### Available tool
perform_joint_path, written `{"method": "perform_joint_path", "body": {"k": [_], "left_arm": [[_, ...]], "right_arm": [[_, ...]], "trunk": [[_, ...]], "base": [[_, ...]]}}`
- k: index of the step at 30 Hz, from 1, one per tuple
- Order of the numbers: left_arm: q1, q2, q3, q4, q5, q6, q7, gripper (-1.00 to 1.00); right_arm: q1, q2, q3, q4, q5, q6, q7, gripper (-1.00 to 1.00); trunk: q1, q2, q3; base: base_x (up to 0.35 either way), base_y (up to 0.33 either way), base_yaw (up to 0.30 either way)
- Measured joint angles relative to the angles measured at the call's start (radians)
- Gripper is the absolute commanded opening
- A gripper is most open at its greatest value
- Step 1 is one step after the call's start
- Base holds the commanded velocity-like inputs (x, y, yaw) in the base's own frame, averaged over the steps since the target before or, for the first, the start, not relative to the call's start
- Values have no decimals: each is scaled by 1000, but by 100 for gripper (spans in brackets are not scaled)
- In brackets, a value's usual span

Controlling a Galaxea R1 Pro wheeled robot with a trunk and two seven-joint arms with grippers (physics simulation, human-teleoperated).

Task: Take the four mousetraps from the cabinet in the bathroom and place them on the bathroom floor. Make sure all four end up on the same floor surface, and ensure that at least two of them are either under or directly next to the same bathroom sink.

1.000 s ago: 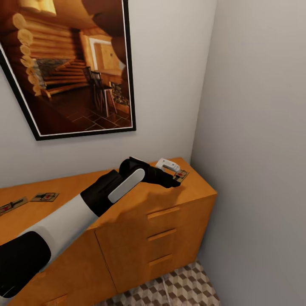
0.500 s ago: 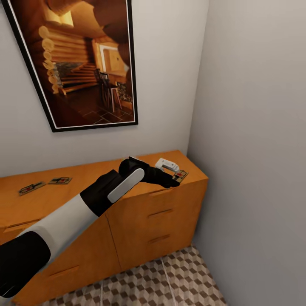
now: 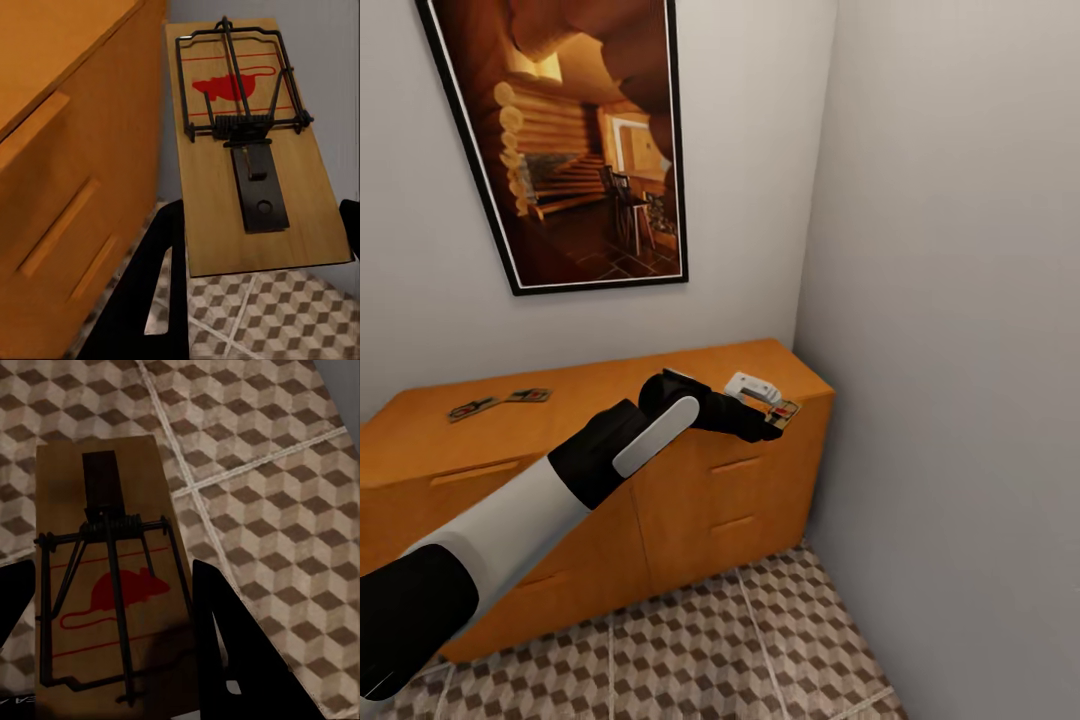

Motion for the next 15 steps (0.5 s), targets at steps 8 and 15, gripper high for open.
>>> {"method": "perform_joint_path", "body": {"k": [8,15], "left_arm": [[0,1,-1,2,0,0,1,-100],[0,0,-5,38,0,-1,-1,-100]], "right_arm": [[0,0,0,0,0,0,0,-100],[0,-1,0,-1,0,0,-2,-100]], "trunk": [[0,0,0],[-1,0,0]], "base": [[-291,0,0],[-32,0,0]]}}
